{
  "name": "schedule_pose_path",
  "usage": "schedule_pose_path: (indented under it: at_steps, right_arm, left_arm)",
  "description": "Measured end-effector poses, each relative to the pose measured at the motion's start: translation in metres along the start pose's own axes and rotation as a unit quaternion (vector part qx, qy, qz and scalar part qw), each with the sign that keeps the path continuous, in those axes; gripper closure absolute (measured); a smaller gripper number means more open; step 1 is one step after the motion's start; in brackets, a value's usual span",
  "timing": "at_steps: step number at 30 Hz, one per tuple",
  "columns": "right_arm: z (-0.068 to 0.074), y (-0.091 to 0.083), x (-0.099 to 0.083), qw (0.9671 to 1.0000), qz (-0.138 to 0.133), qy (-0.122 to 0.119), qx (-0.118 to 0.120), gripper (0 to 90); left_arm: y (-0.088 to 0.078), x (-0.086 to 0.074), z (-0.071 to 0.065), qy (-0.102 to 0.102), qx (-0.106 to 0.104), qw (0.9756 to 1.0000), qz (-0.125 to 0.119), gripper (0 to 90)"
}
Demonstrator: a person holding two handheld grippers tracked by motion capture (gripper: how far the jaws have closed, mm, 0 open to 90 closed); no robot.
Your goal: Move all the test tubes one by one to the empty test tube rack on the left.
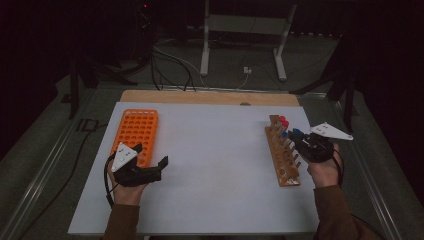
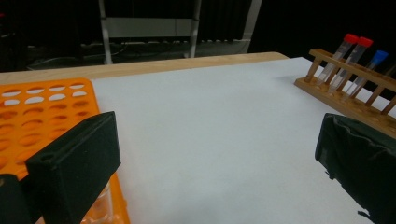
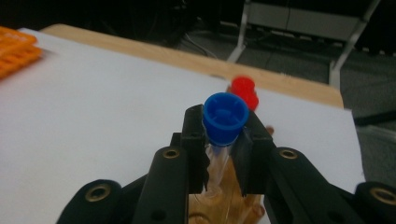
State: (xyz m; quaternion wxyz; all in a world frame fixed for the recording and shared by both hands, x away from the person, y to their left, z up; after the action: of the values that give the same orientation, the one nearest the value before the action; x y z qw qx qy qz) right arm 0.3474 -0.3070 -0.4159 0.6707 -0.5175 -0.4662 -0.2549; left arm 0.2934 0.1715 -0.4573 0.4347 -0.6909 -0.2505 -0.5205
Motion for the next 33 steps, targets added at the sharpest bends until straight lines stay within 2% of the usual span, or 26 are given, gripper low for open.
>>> schedule_pose_path:
  at_steps: [5, 7, 10, 14, 18, 24, 27, 30, 33]
  right_arm:
    - [0.012, -0.008, 0.010, 0.9996, -0.012, -0.005, 0.023, 76.3]
    - [0.018, -0.008, 0.009, 0.9989, -0.013, -0.001, 0.045, 76.3]
    - [0.030, -0.005, 0.004, 0.9976, -0.007, 0.001, 0.068, 76.3]
    - [0.045, 0.002, -0.008, 0.9956, 0.005, 0.000, 0.094, 76.3]
    - [0.056, 0.010, -0.016, 0.9935, 0.017, 0.001, 0.112, 76.2]
    - [0.069, 0.012, -0.019, 0.9906, 0.023, 0.000, 0.135, 76.2]
    - [0.075, 0.011, -0.020, 0.9895, 0.026, -0.007, 0.142, 76.2]
    - [0.081, 0.011, -0.021, 0.9884, 0.028, -0.012, 0.149, 76.2]
    - [0.087, 0.013, -0.022, 0.9868, 0.031, -0.012, 0.159, 76.1]
  left_arm:
    - [0.005, 0.005, -0.008, 0.010, -0.010, 0.9998, -0.009, 0.7]
    - [0.007, 0.008, -0.012, 0.017, -0.020, 0.9996, -0.014, 0.7]
    - [0.013, 0.011, -0.020, 0.029, -0.034, 0.9989, -0.018, 0.7]
    - [0.024, 0.014, -0.032, 0.044, -0.046, 0.9979, -0.011, 0.7]
    - [0.036, 0.017, -0.047, 0.038, -0.067, 0.9970, 0.003, 0.7]
    - [0.061, 0.023, -0.079, 0.056, -0.097, 0.9937, 0.013, 0.8]
    - [0.075, 0.023, -0.095, 0.070, -0.100, 0.9924, 0.018, 1.1]
    - [0.087, 0.021, -0.111, 0.076, -0.114, 0.9903, 0.024, 2.9]
    - [0.100, 0.017, -0.127, 0.082, -0.134, 0.9869, 0.035, 3.6]
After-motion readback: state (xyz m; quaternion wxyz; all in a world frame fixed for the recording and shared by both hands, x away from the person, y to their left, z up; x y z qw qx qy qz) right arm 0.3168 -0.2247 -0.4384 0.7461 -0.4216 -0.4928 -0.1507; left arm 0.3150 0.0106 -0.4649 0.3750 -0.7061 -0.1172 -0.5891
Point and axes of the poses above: each handheld gripper's, and its own axes: y roughly forward along the jaws, x roughly out of its top, z roughly to its left, the point moved 3 cm from there along y, roughly forward along the jaws, and after that the axes turned 3 degrees about y, right-handed, at the moved point
